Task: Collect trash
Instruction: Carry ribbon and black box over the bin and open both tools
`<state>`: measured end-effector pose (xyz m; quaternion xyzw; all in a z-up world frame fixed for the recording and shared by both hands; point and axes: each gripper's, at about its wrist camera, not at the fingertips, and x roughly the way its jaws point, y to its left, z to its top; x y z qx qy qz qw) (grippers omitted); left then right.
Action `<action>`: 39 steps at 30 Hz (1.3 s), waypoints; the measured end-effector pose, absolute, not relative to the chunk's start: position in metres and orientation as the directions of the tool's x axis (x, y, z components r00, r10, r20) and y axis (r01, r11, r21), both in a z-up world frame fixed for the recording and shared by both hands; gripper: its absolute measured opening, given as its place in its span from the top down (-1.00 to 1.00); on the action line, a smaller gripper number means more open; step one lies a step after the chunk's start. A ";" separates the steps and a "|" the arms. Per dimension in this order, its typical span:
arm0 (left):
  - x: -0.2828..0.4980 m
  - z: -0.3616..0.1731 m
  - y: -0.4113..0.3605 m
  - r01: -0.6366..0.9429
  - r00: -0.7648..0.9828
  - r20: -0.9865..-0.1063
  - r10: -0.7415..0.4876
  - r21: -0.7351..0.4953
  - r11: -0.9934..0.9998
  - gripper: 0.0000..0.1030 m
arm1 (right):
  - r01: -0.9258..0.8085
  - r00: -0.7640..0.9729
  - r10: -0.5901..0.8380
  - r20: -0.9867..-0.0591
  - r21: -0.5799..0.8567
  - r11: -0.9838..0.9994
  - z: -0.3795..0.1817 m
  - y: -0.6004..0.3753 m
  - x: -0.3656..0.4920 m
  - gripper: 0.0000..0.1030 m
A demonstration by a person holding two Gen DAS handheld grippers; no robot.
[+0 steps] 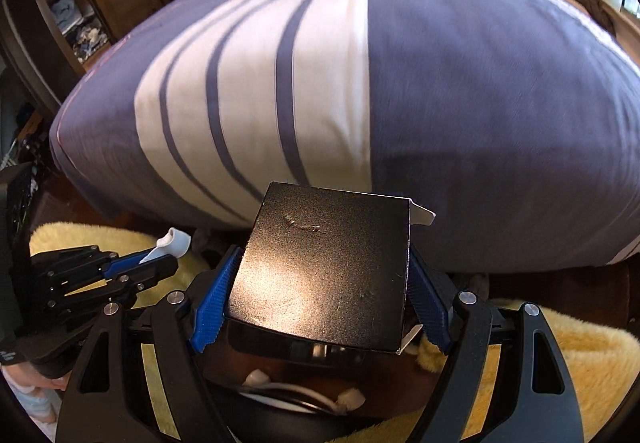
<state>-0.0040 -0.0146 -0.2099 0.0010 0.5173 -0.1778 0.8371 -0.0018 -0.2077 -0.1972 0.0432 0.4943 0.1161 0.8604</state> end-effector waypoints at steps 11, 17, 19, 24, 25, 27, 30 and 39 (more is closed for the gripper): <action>0.007 -0.266 -0.027 0.300 0.262 -0.919 -0.294 -0.212 0.930 0.80 | -0.129 0.352 0.265 -0.898 0.234 0.964 -0.249 -0.204 0.010 -0.54; 0.011 -0.288 -0.030 0.295 0.188 -0.935 -0.300 -0.237 0.926 0.79 | -0.138 0.282 0.281 -0.917 0.251 0.958 -0.270 -0.192 0.016 -0.54; 0.012 -0.293 -0.029 0.285 0.172 -0.939 -0.299 -0.243 0.927 0.77 | -0.136 0.264 0.289 -0.920 0.262 0.956 -0.275 -0.190 0.018 -0.57; 0.016 -0.300 -0.027 0.264 0.155 -0.943 -0.294 -0.247 0.932 0.61 | -0.134 0.244 0.310 -0.919 0.285 0.949 -0.282 -0.187 0.026 -0.58; 0.014 -0.300 -0.027 0.261 0.153 -0.943 -0.295 -0.250 0.933 0.57 | -0.135 0.243 0.310 -0.919 0.285 0.949 -0.281 -0.186 0.028 -0.64; 0.016 -0.302 -0.027 0.255 0.147 -0.945 -0.292 -0.249 0.934 0.54 | -0.134 0.245 0.302 -0.921 0.277 0.952 -0.281 -0.188 0.031 -0.71; 0.017 -0.302 -0.025 0.247 0.149 -0.946 -0.287 -0.245 0.938 0.36 | -0.124 0.250 0.306 -0.919 0.283 0.951 -0.278 -0.190 0.034 -0.71; 0.020 -0.294 -0.022 0.238 0.183 -0.946 -0.269 -0.223 0.945 -0.34 | -0.098 0.294 0.283 -0.913 0.266 0.959 -0.262 -0.201 0.032 -0.72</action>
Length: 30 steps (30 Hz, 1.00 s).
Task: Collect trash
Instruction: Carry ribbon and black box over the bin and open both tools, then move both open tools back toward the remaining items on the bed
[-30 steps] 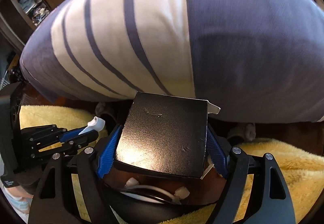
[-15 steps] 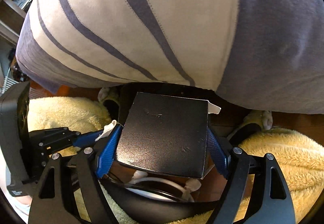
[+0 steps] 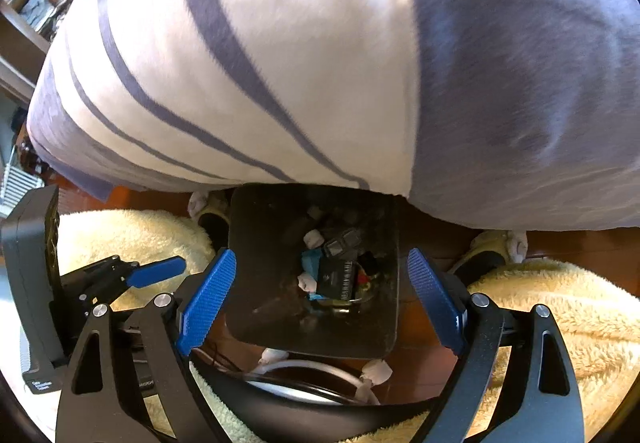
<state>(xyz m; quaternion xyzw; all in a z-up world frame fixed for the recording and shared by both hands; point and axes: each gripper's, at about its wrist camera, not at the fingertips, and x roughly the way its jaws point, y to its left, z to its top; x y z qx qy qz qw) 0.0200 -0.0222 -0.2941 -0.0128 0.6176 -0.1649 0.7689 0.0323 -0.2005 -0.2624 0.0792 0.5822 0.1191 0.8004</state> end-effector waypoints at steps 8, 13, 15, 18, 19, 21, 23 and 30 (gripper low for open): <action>0.016 -0.247 -0.017 0.248 0.317 -0.914 -0.252 -0.177 0.952 -0.83 | -0.093 0.396 0.220 -0.891 0.200 0.975 -0.227 -0.215 0.027 -0.89; 0.015 -0.198 -0.014 0.268 0.429 -0.866 -0.259 -0.152 0.951 -0.84 | -0.111 0.477 0.207 -0.854 0.175 0.978 -0.193 -0.219 0.025 -0.90; 0.017 -0.181 -0.012 0.272 0.468 -0.845 -0.258 -0.140 0.952 -0.85 | -0.121 0.514 0.205 -0.833 0.167 0.979 -0.175 -0.221 0.027 -0.91; 0.024 -0.156 -0.010 0.274 0.521 -0.815 -0.252 -0.119 0.954 -0.85 | -0.137 0.559 0.202 -0.804 0.150 0.979 -0.153 -0.224 0.032 -0.92; 0.027 -0.150 -0.009 0.271 0.534 -0.809 -0.247 -0.113 0.956 -0.85 | -0.144 0.573 0.201 -0.794 0.144 0.979 -0.145 -0.225 0.035 -0.92; 0.036 -0.137 -0.006 0.263 0.560 -0.794 -0.238 -0.103 0.959 -0.84 | -0.149 0.592 0.195 -0.782 0.132 0.980 -0.136 -0.225 0.041 -0.93; 0.042 -0.127 -0.004 0.254 0.578 -0.782 -0.231 -0.097 0.962 -0.84 | -0.154 0.612 0.182 -0.770 0.110 0.982 -0.125 -0.224 0.048 -0.93; 0.081 -0.089 0.009 0.233 0.637 -0.743 -0.206 -0.069 0.970 -0.85 | -0.154 0.674 0.149 -0.723 0.060 0.986 -0.090 -0.223 0.079 -0.93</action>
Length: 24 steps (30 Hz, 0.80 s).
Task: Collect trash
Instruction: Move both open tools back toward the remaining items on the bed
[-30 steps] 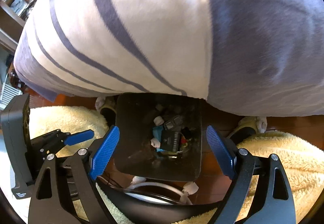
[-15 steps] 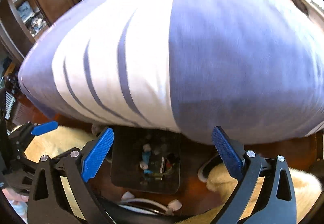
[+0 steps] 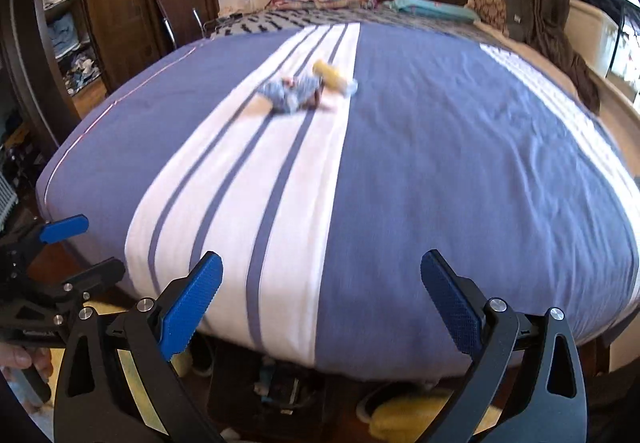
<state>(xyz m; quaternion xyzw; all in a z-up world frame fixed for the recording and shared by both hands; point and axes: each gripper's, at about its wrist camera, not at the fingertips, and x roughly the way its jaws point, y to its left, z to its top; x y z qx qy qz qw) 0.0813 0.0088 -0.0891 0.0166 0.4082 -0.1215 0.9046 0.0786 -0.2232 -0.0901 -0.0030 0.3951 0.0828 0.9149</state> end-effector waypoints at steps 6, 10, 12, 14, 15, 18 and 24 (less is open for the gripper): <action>0.124 -0.081 0.021 0.199 0.646 -0.741 -0.185 -0.070 0.977 -0.85 | -0.128 0.686 0.132 -0.715 0.060 0.990 -0.080 -0.224 0.119 -0.93; 0.154 -0.085 0.022 0.189 0.638 -0.752 -0.168 -0.059 0.980 -0.84 | -0.114 0.683 0.121 -0.720 0.059 0.992 -0.081 -0.224 0.145 -0.93; 0.170 -0.087 0.020 0.190 0.632 -0.758 -0.162 -0.051 0.980 -0.85 | -0.109 0.679 0.118 -0.724 0.060 0.992 -0.083 -0.224 0.161 -0.93; 0.180 -0.090 0.018 0.193 0.628 -0.761 -0.163 -0.051 0.980 -0.84 | -0.104 0.675 0.114 -0.729 0.060 0.993 -0.086 -0.223 0.174 -0.93; 0.188 -0.091 0.015 0.197 0.625 -0.763 -0.166 -0.052 0.979 -0.85 | -0.103 0.673 0.114 -0.731 0.060 0.993 -0.088 -0.223 0.181 -0.93; 0.204 -0.092 0.005 0.215 0.621 -0.764 -0.177 -0.050 0.975 -0.84 | -0.093 0.668 0.104 -0.736 0.057 0.994 -0.092 -0.224 0.202 -0.93; 0.237 -0.088 -0.014 0.246 0.636 -0.744 -0.203 -0.053 0.968 -0.73 | -0.059 0.664 0.065 -0.745 0.035 0.998 -0.099 -0.233 0.236 -0.93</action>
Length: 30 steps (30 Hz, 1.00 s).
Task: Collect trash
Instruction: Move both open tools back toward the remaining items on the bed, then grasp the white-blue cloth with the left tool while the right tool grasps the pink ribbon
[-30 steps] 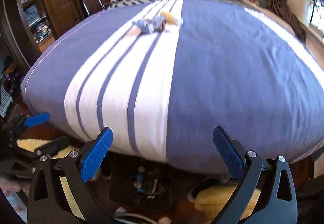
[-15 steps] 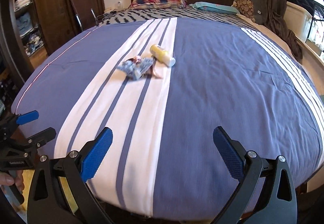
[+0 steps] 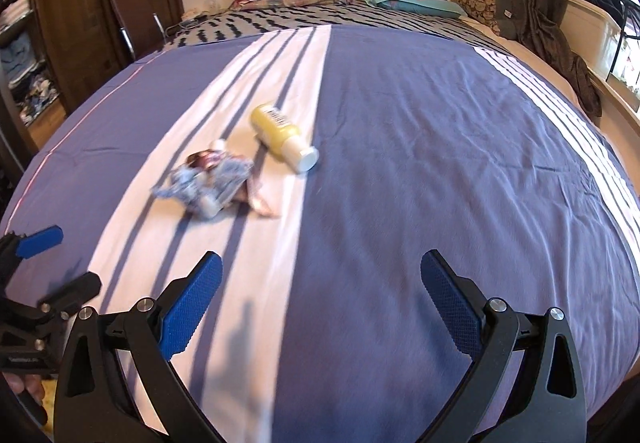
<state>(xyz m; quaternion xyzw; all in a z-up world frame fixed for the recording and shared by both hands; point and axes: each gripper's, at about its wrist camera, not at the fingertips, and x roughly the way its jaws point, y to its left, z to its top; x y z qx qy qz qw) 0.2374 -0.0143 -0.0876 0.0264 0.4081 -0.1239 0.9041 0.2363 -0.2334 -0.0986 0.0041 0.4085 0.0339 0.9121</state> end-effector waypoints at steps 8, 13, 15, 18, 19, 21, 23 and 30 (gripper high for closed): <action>0.282 -0.085 -0.052 0.326 0.616 -0.736 -0.281 -0.086 0.941 -0.10 | -0.030 0.661 0.048 -0.749 0.038 0.999 -0.105 -0.252 0.262 -0.93; 0.300 -0.093 -0.069 0.374 0.573 -0.755 -0.320 -0.106 0.921 0.59 | -0.026 0.659 0.053 -0.750 0.047 0.999 -0.107 -0.260 0.270 -0.93; 0.303 -0.098 -0.071 0.377 0.564 -0.759 -0.325 -0.113 0.919 0.86 | -0.027 0.660 0.053 -0.749 0.047 0.999 -0.107 -0.261 0.273 -0.93; 0.295 -0.094 -0.068 0.382 0.581 -0.749 -0.318 -0.094 0.919 0.93 | -0.038 0.662 0.060 -0.747 0.047 0.998 -0.106 -0.258 0.275 -0.93; 0.292 -0.092 -0.065 0.380 0.589 -0.745 -0.312 -0.085 0.921 0.94 | -0.043 0.663 0.064 -0.746 0.047 0.998 -0.106 -0.256 0.275 -0.93; 0.286 -0.086 -0.056 0.368 0.607 -0.737 -0.296 -0.070 0.927 0.94 | -0.059 0.663 0.077 -0.744 0.051 0.997 -0.106 -0.249 0.276 -0.93; 0.282 -0.082 -0.048 0.353 0.620 -0.733 -0.279 -0.057 0.934 0.94 | -0.083 0.662 0.102 -0.743 0.063 0.995 -0.106 -0.240 0.276 -0.93; 0.276 -0.078 -0.012 0.292 0.641 -0.732 -0.229 -0.044 0.956 0.94 | -0.178 0.622 0.175 -0.763 0.080 0.981 -0.114 -0.207 0.288 -0.34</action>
